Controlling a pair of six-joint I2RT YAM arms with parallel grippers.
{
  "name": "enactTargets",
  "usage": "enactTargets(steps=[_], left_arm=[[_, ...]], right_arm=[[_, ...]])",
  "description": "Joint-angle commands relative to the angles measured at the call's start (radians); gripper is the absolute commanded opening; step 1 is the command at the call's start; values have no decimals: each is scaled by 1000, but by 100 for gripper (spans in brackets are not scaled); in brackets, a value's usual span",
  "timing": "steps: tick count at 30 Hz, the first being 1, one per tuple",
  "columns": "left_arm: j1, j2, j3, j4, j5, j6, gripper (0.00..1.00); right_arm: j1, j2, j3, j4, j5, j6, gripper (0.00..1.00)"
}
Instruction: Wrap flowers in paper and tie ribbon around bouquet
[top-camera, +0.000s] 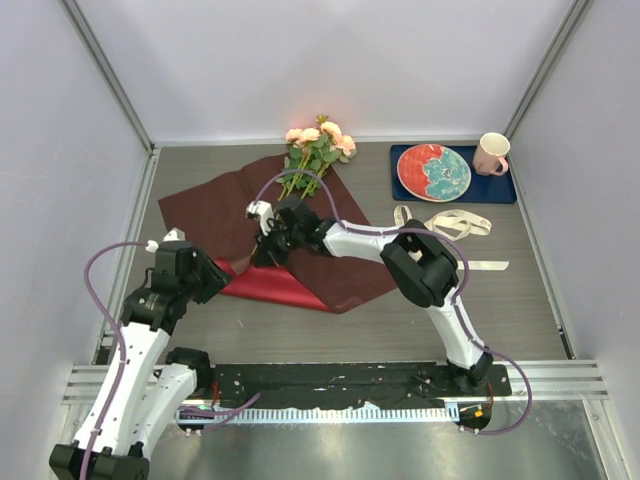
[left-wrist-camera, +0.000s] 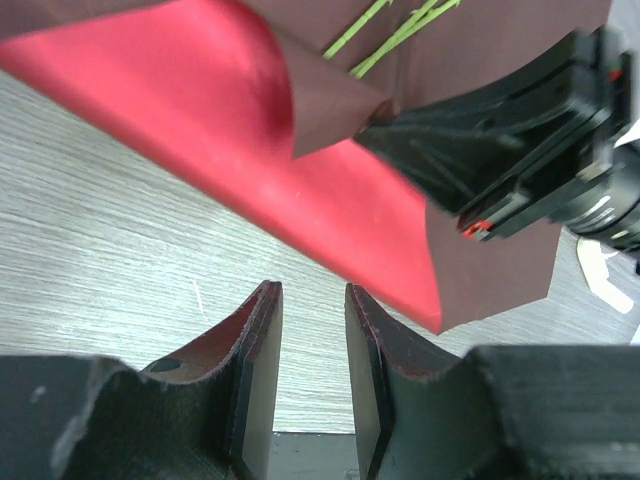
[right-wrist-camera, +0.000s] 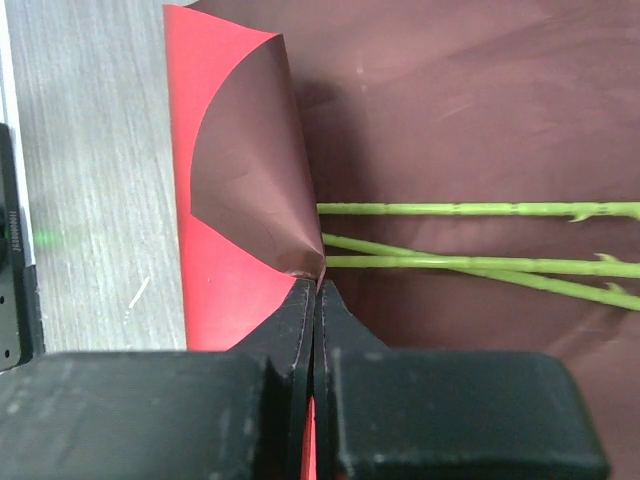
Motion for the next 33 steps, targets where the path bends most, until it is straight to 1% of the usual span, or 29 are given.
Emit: enactTargets(steps=[1, 4, 5, 7, 10, 11, 13, 14, 15, 19, 23, 24, 28, 31, 32, 33], left_arm=[[2, 55, -24, 84, 37, -43, 35], [2, 116, -27, 115, 49, -63, 34], [2, 136, -27, 127, 61, -72, 33], [2, 183, -32, 175, 72, -78, 28], [2, 229, -38, 239, 83, -88, 26], [2, 266, -35, 270, 85, -86, 26], [6, 318, -18, 276, 75, -77, 26], [17, 369, -9, 285, 83, -75, 24], [20, 391, 5, 298, 103, -65, 23], [38, 463, 33, 328, 100, -65, 20], [86, 507, 48, 353, 89, -68, 20], [98, 532, 48, 357, 91, -68, 16], [156, 593, 47, 394, 130, -81, 10], [169, 633, 56, 420, 118, -81, 5], [198, 644, 60, 420, 109, -84, 5], [204, 654, 62, 422, 109, -84, 3]], right_arm=[[-31, 34, 106, -56, -72, -28, 0], [-52, 73, 161, -71, -90, -37, 0], [-58, 82, 175, -85, -98, -37, 0], [-71, 109, 218, -100, -113, -44, 0], [-81, 142, 265, -122, -124, -54, 0], [-83, 151, 277, -137, -123, -55, 0], [-97, 168, 302, -139, -110, -52, 0], [-101, 172, 317, -140, -112, -47, 0], [-104, 177, 325, -140, -112, -47, 0], [-121, 183, 339, -148, -114, -51, 1], [-140, 195, 357, -153, -129, -52, 4], [-141, 200, 365, -159, -135, -54, 4], [-144, 223, 397, -180, -175, -54, 5], [-143, 240, 423, -188, -190, -54, 6], [-144, 251, 438, -188, -196, -54, 7], [-143, 257, 449, -191, -202, -54, 7]])
